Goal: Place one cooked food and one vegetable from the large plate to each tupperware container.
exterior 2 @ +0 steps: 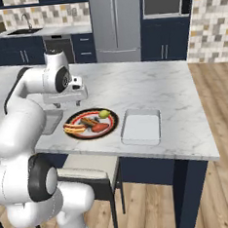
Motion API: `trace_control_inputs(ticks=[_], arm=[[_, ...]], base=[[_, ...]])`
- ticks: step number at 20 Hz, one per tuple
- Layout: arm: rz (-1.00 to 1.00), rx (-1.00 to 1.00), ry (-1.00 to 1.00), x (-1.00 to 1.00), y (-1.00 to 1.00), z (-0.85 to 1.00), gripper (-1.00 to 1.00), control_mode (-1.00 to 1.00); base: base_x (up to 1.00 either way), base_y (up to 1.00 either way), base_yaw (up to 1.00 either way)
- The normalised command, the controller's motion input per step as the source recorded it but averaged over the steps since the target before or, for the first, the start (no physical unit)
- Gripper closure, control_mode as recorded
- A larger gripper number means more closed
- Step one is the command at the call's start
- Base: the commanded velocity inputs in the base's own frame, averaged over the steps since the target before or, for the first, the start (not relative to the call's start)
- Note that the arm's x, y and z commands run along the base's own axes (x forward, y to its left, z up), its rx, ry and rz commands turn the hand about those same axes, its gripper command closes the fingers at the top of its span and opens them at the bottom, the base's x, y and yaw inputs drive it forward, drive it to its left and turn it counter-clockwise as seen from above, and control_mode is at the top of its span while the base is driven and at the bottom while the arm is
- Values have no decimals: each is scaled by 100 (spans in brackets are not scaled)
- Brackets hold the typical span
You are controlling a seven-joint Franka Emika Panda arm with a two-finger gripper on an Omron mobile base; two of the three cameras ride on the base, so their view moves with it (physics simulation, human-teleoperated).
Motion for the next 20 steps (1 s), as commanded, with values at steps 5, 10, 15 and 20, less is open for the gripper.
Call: trace_control_inputs(ticks=[5, 10, 15, 20], arm=[[20, -2, 2, 74, 1, -42, -100, -100], [58, -5, 0, 39, 22, -54, -100, -100], [70, -4, -1, 24, 60, -55, -100, -100], [74, 1, -11, 26, 1, -43, -100, -100]], base=[[0, 0, 0], [0, 0, 0], [0, 0, 0], [0, 0, 0]])
